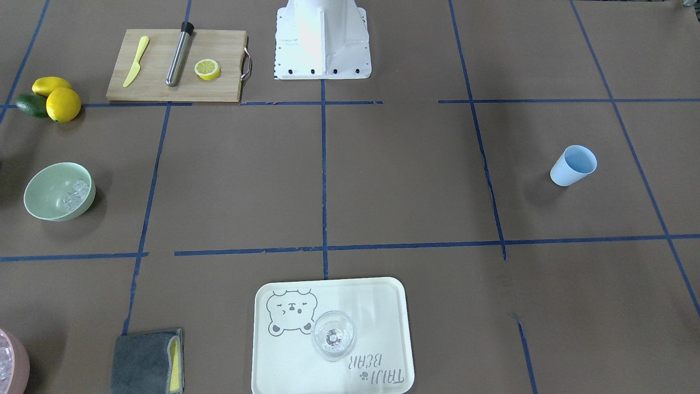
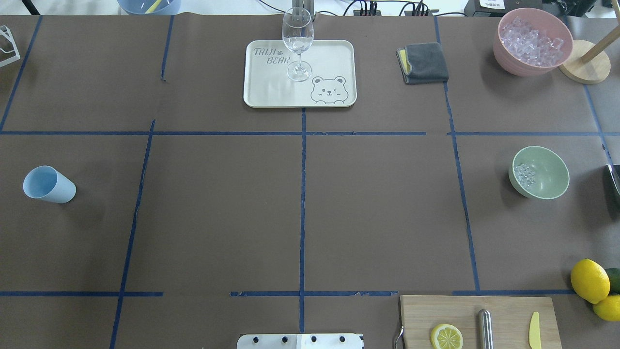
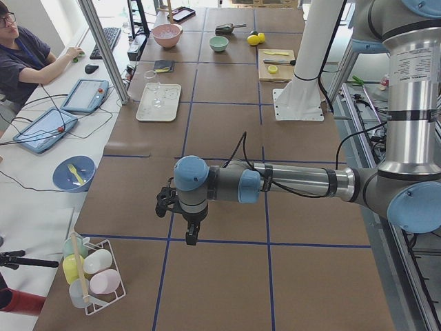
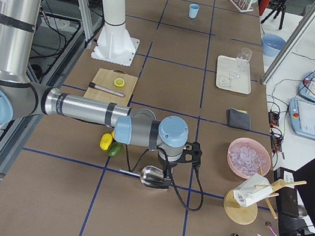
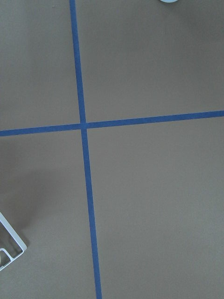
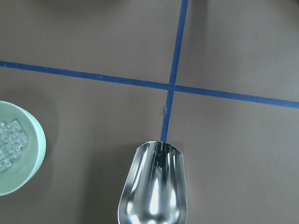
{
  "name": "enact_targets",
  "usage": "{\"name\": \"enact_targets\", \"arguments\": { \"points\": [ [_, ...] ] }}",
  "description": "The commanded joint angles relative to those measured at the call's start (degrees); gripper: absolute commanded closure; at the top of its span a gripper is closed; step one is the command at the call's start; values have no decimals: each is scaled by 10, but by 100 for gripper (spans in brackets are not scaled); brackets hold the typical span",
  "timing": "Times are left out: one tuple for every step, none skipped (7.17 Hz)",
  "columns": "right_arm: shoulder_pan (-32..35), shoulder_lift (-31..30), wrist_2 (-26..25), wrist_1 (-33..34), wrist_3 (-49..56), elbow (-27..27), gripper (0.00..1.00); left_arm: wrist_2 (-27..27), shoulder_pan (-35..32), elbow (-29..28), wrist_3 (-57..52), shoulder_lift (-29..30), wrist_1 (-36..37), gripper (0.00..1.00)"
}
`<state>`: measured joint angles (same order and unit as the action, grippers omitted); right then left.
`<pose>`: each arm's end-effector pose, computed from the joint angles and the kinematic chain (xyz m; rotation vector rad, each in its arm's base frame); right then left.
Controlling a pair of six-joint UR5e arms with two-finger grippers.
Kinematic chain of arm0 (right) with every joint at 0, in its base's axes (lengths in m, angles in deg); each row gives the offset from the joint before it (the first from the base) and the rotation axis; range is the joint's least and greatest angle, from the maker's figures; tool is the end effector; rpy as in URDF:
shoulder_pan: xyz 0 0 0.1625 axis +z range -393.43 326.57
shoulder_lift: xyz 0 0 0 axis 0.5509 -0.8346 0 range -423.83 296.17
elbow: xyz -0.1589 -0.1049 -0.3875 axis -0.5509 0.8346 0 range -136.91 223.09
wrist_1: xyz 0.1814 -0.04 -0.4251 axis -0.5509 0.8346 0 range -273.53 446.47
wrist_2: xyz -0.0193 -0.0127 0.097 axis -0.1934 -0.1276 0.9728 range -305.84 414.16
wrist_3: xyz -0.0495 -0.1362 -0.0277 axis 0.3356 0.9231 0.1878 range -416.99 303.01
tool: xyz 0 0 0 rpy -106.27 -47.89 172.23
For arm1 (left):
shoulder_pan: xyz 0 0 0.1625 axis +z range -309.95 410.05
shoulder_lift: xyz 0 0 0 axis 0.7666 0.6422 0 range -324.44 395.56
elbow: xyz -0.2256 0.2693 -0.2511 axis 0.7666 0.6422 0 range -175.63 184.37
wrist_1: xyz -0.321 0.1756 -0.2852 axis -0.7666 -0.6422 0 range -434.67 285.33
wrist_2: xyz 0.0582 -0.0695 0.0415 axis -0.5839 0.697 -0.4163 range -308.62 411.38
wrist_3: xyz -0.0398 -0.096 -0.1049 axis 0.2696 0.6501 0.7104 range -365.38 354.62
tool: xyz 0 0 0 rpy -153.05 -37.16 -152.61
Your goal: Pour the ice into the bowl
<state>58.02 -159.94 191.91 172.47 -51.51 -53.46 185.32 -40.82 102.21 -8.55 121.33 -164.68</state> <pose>0.0368 -0.5047 0.6795 0.1232 -0.8273 -0.0987 -0.0387 -0.5173 0.6650 0.0870 0.7641 0.0624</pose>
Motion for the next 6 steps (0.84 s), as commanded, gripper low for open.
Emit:
{"name": "enact_targets", "arguments": {
  "points": [
    [7, -4, 2, 6, 0, 1, 0, 0, 0, -3, 0, -1, 0, 0],
    [12, -1, 2, 27, -2, -1, 0, 0, 0, -3, -1, -1, 0, 0],
    [12, 0, 2, 29, -2, -2, 0, 0, 0, -3, 0, -1, 0, 0],
    [12, 0, 2, 28, -6, -3, 0, 0, -1, -3, -1, -1, -1, 0],
    [12, 0, 2, 28, -6, -3, 0, 0, -1, -3, -1, -1, -1, 0],
    [12, 0, 2, 27, -6, -4, 0, 0, -1, -3, -1, -1, -1, 0]
  ]
}}
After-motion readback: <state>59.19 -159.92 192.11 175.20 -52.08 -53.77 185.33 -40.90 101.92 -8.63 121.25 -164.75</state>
